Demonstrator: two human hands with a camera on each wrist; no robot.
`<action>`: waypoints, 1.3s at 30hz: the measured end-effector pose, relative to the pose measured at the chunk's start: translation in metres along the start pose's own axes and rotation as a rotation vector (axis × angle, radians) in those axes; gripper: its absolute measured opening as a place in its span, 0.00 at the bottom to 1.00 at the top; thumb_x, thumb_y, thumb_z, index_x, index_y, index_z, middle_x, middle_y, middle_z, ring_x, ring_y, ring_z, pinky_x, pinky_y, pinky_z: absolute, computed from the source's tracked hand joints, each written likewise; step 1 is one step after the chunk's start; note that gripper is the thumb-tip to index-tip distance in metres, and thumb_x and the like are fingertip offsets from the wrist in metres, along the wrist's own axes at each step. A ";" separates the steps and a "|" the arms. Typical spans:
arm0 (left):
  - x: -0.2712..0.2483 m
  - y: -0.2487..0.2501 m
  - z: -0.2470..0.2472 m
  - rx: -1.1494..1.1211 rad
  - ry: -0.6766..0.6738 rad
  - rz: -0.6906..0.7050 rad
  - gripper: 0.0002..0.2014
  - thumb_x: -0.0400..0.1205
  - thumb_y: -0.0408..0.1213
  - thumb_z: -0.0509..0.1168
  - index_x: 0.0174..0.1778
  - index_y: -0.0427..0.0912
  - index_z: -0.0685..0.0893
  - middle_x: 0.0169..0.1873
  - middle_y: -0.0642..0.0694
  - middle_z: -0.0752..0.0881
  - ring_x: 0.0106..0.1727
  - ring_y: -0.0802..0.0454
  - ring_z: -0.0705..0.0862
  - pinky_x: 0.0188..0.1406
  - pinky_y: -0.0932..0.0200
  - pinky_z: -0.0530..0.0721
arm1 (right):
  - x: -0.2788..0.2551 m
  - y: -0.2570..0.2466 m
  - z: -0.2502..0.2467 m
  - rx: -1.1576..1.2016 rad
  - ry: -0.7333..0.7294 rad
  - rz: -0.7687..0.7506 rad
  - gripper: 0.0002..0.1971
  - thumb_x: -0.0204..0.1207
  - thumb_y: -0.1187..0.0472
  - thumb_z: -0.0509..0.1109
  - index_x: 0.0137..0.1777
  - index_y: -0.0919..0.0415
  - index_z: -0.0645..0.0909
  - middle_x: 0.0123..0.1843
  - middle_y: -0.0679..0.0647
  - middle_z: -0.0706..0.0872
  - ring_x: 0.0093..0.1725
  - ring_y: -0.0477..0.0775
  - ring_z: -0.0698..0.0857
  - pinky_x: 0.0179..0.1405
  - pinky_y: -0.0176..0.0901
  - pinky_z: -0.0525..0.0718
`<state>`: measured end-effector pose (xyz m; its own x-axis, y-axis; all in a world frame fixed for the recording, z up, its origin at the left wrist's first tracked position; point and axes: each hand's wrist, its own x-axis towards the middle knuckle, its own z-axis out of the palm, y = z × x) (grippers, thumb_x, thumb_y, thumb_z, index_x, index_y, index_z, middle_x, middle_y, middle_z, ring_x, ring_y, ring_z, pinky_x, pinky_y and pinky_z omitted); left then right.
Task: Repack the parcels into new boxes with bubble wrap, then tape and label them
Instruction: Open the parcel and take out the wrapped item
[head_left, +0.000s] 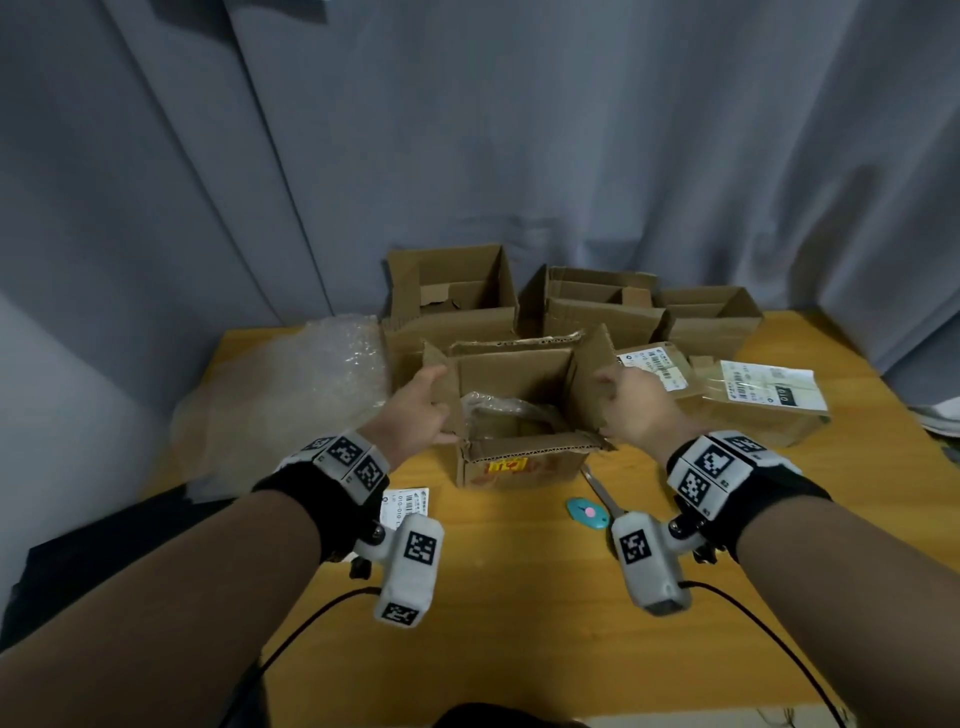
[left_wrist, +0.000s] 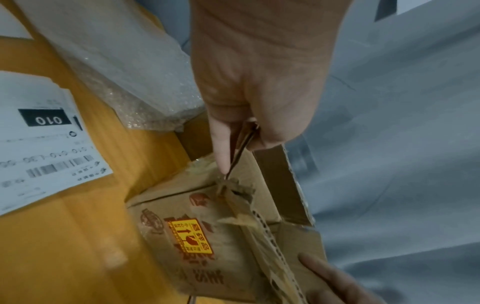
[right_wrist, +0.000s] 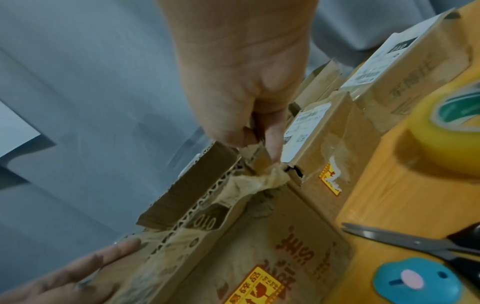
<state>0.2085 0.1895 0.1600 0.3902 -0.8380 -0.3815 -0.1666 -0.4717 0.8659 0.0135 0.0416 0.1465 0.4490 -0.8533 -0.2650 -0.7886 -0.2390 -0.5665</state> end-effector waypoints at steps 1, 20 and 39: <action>0.002 -0.002 0.003 -0.062 -0.008 -0.019 0.30 0.84 0.21 0.54 0.81 0.47 0.58 0.72 0.35 0.70 0.60 0.41 0.83 0.47 0.59 0.89 | -0.001 0.006 -0.002 0.011 0.003 0.008 0.23 0.78 0.74 0.59 0.74 0.62 0.74 0.67 0.66 0.80 0.59 0.66 0.85 0.59 0.58 0.85; 0.020 0.029 0.050 1.435 -0.197 0.342 0.43 0.75 0.70 0.57 0.82 0.48 0.60 0.83 0.41 0.47 0.84 0.44 0.42 0.80 0.43 0.38 | -0.011 0.023 -0.032 -0.735 -0.128 -0.554 0.34 0.75 0.35 0.63 0.78 0.51 0.70 0.79 0.54 0.65 0.81 0.56 0.58 0.82 0.55 0.40; 0.068 0.005 0.042 1.455 0.068 0.198 0.64 0.62 0.83 0.52 0.83 0.40 0.41 0.71 0.43 0.65 0.68 0.43 0.67 0.65 0.42 0.67 | 0.032 0.040 -0.013 -0.711 -0.450 -0.103 0.71 0.52 0.32 0.81 0.82 0.43 0.31 0.83 0.59 0.30 0.83 0.67 0.44 0.77 0.66 0.64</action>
<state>0.1961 0.1184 0.1248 0.2865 -0.9258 -0.2468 -0.9503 -0.2419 -0.1958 -0.0095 -0.0011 0.1257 0.5387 -0.5812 -0.6099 -0.7433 -0.6687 -0.0192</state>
